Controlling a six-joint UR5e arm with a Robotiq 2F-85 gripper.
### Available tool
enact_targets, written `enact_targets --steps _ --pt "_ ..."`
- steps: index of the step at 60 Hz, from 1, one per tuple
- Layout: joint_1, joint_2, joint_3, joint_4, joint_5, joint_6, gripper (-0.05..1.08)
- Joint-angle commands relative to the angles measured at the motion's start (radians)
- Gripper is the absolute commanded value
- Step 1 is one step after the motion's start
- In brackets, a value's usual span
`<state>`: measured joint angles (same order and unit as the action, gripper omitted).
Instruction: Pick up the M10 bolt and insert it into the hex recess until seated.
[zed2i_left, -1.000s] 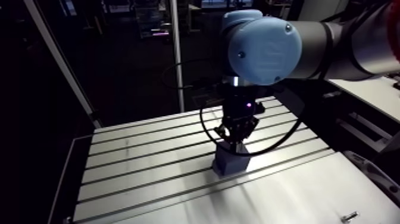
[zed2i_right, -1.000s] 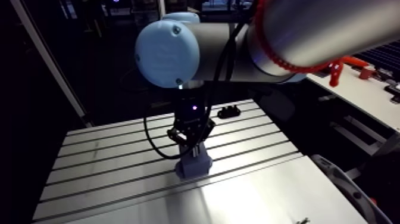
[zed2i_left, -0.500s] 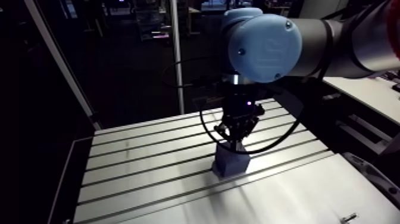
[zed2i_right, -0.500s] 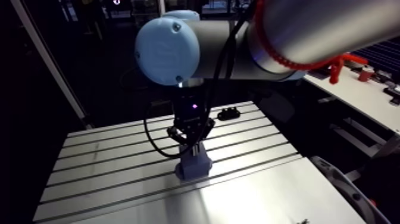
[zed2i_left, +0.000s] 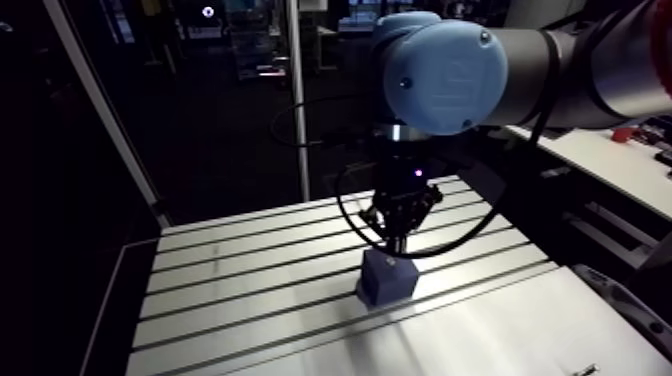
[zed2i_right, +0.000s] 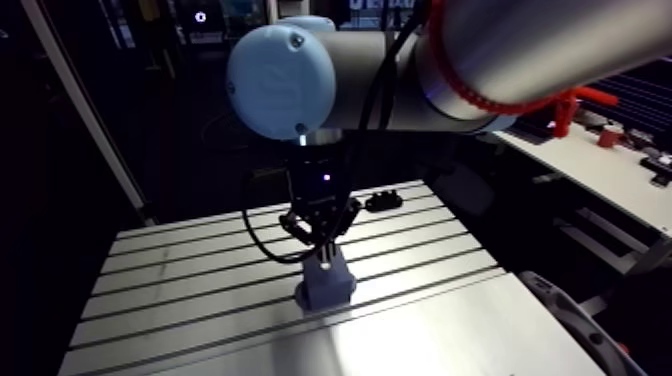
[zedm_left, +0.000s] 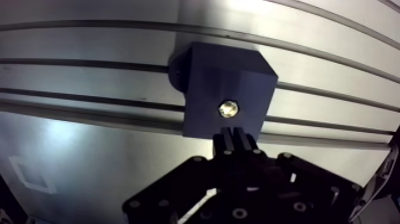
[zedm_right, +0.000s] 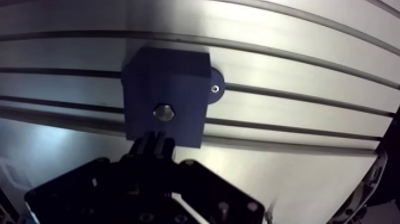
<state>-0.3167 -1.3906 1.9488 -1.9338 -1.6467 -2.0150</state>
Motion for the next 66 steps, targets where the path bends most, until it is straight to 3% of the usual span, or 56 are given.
enact_targets --steps 1,9,24,33,57,66 --pt "0.001 -0.033 0.002 0.023 -0.003 0.001 0.0" --pt "0.001 -0.07 -0.004 0.04 -0.002 0.003 0.0" --pt "0.008 -0.164 -0.112 0.265 0.018 0.091 0.0" --pt "0.02 -0.203 -0.173 0.344 0.025 0.14 0.0" --pt "0.071 -0.215 -0.297 0.438 0.024 0.204 0.0" --pt "0.085 -0.208 -0.358 0.471 0.038 0.214 0.0"
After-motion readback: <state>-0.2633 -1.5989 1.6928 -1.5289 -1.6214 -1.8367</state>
